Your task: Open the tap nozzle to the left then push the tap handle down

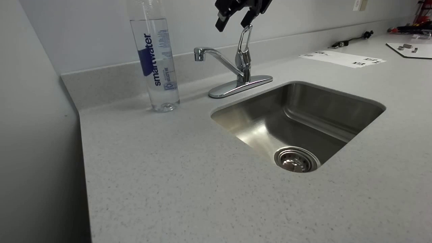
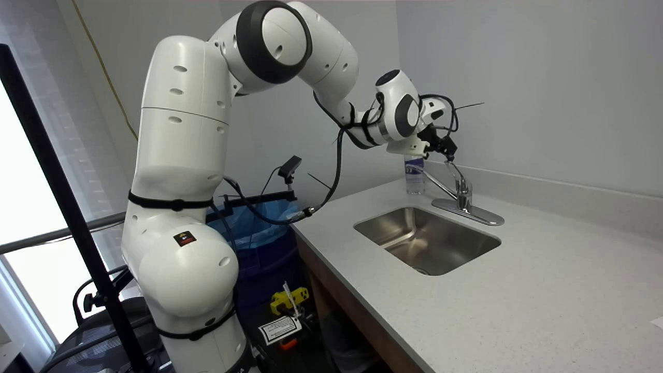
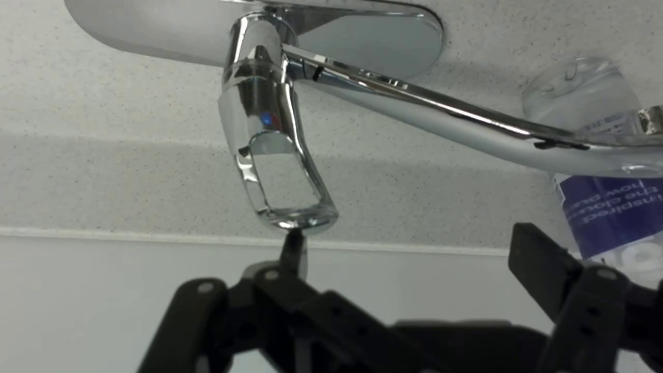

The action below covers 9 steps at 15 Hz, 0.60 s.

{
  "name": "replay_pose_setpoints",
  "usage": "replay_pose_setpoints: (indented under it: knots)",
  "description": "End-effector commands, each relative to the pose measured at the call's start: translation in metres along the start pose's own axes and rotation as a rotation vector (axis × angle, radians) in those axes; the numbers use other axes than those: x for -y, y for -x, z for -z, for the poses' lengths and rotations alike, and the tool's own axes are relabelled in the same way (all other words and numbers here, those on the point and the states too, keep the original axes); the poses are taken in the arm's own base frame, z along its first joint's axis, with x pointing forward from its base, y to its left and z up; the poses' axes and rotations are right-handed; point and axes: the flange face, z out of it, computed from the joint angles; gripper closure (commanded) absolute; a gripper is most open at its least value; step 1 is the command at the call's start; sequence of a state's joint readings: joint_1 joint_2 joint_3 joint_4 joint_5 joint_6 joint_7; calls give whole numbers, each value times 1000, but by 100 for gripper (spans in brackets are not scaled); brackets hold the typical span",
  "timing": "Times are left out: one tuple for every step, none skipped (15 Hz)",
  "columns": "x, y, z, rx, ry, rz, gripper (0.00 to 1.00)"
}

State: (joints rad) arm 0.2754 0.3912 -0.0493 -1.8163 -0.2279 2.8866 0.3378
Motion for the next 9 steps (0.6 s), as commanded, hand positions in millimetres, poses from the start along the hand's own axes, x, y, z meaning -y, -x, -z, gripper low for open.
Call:
replay_pose_setpoints:
  knots:
    - [-4,17,6,56,-10,-18,0]
    - [-5,21,7,67,-14,-22,0]
    - [-6,27,9,81,-15,-25,0]
    - [-7,32,10,94,-19,-29,0]
    - [-9,38,12,109,-18,-32,0]
    - [-11,45,13,128,-17,-37,0]
    - [-12,51,14,146,-15,-39,0]
    - [-15,58,15,164,-10,-39,0]
    - [-18,63,17,178,-6,-37,0]
